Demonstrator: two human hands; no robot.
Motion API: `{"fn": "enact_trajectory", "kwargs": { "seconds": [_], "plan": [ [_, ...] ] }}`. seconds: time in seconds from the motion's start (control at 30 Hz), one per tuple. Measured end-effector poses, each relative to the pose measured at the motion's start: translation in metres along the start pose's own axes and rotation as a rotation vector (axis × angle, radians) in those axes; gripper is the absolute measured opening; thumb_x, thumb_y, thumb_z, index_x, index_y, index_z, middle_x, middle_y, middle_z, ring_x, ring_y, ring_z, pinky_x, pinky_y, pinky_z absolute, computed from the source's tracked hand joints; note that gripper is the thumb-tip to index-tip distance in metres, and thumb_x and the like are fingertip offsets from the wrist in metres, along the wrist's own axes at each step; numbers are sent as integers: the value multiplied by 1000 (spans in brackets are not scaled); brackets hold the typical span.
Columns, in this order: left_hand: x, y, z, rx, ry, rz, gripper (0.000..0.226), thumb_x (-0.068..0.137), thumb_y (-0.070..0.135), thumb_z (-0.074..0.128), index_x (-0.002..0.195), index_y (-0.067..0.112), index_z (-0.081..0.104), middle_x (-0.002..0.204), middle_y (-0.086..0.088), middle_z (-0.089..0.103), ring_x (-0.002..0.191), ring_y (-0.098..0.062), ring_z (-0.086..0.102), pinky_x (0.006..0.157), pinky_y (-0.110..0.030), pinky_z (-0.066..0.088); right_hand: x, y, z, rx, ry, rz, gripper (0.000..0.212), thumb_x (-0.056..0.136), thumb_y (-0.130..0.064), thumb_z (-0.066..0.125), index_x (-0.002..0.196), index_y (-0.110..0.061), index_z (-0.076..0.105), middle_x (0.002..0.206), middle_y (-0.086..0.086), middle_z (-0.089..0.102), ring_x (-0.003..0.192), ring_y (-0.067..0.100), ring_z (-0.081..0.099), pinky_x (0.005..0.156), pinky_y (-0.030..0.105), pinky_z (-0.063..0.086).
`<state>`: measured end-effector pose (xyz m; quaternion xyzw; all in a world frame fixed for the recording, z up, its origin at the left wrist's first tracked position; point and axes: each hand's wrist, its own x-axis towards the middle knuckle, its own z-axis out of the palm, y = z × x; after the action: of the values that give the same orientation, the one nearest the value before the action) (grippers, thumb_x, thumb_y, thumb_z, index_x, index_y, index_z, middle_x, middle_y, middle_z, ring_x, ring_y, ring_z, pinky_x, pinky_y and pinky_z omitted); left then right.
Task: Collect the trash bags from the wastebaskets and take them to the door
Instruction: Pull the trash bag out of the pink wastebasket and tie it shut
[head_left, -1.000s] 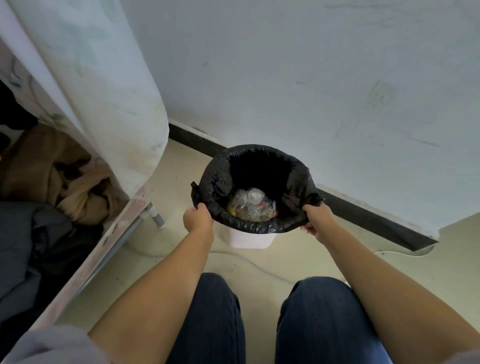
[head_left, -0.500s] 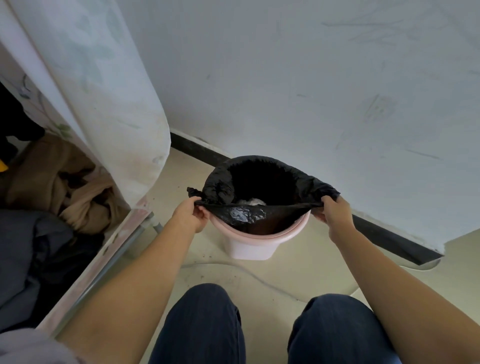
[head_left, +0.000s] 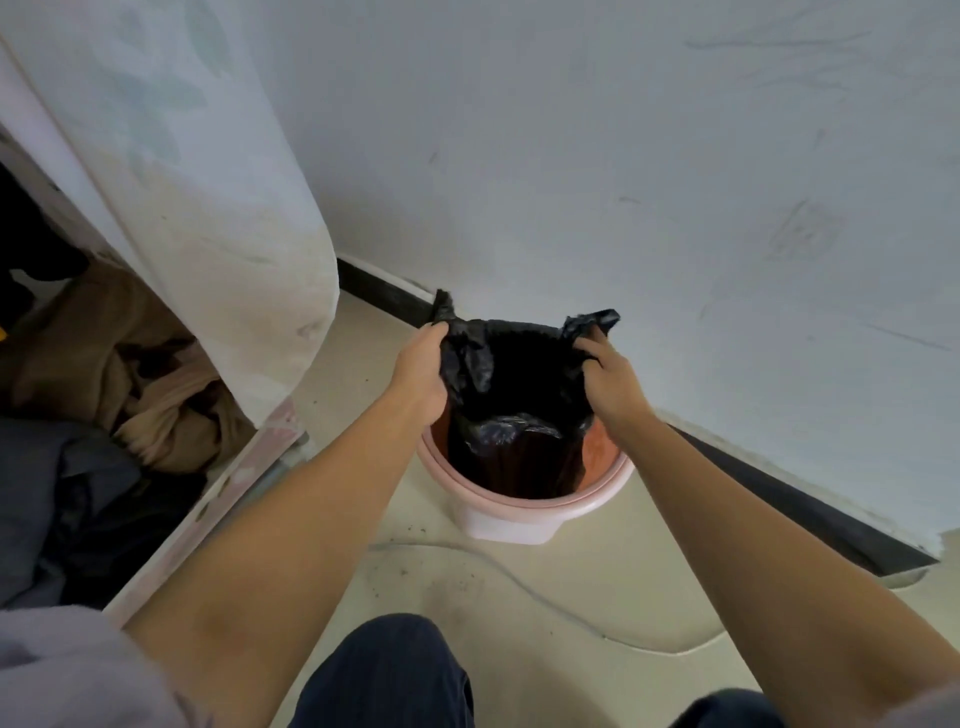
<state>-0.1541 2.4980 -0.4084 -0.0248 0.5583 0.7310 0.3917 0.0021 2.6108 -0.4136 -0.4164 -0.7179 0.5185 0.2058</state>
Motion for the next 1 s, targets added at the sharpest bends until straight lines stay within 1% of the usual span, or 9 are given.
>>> {"fn": "enact_trajectory", "kwargs": {
  "seconds": [0.2, 0.33, 0.43, 0.57, 0.63, 0.7, 0.77, 0.87, 1.0],
  "plan": [
    [-29, -13, 27, 355, -254, 163, 24, 98, 16, 41, 105, 12, 64, 111, -14, 66, 107, -25, 62, 97, -39, 47, -23, -23, 27, 114, -327, -59, 20, 92, -12, 52, 111, -17, 54, 110, 3, 58, 100, 14, 56, 90, 30, 44],
    [-42, -15, 27, 617, -219, 289, 26, 98, 17, 42, 96, 10, 67, 98, -6, 68, 96, -17, 61, 89, -30, 45, -15, -13, 41, -78, -416, -139, 75, 78, -39, 67, 139, -17, 29, 131, 4, 52, 118, 12, 53, 104, 25, 40],
    [-50, -20, 22, 817, -336, 374, 29, 95, 15, 44, 75, -2, 54, 74, -11, 48, 73, -15, 45, 72, -27, 35, -5, 0, 54, -352, -305, -180, 59, 85, -29, 57, 137, -10, 38, 130, 17, 54, 104, 19, 58, 97, 21, 38],
    [-46, -20, 2, 939, -242, 563, 26, 92, 4, 47, 96, 5, 72, 101, 3, 65, 94, -6, 54, 82, -3, 37, -5, -3, 40, -338, -90, 36, 15, 91, -7, 44, 87, -7, 59, 74, 6, 60, 72, 24, 54, 53, 25, 34],
    [-36, -29, -16, 1025, -1, 593, 32, 89, 6, 50, 119, 8, 61, 131, 1, 54, 119, -14, 49, 99, -20, 42, -7, -7, 30, -261, -35, 138, 18, 89, -3, 42, 79, -10, 55, 64, 2, 50, 62, 20, 48, 50, 26, 33],
    [-28, -43, -32, 1102, 229, 323, 60, 89, 14, 54, 145, 13, 30, 151, -8, 29, 138, -25, 31, 111, -41, 35, -5, -13, 23, -143, 15, 203, 20, 87, -1, 41, 81, -12, 57, 65, 5, 53, 62, 23, 51, 52, 28, 41],
    [-26, -58, -40, 819, 245, -87, 74, 89, 13, 54, 150, 15, 12, 153, -13, 23, 135, -33, 33, 108, -47, 37, -2, -18, 21, 60, 41, 268, 24, 84, -1, 42, 87, -13, 62, 76, 15, 63, 73, 32, 60, 71, 40, 56],
    [-27, -73, -45, 295, 223, -418, 52, 90, 2, 46, 139, 10, 32, 124, -13, 51, 99, -27, 50, 80, -42, 47, -4, -35, 17, 368, 62, 328, 27, 86, 6, 39, 101, -1, 60, 89, 18, 63, 87, 34, 63, 86, 44, 53],
    [-25, -74, -45, 261, 212, -431, 49, 89, -4, 36, 136, 6, 44, 87, -2, 56, 100, -13, 59, 95, -31, 44, -8, -64, 4, 785, 65, 244, 28, 90, 13, 33, 92, 1, 58, 89, 16, 61, 79, 28, 61, 83, 42, 52]
  ]
}}
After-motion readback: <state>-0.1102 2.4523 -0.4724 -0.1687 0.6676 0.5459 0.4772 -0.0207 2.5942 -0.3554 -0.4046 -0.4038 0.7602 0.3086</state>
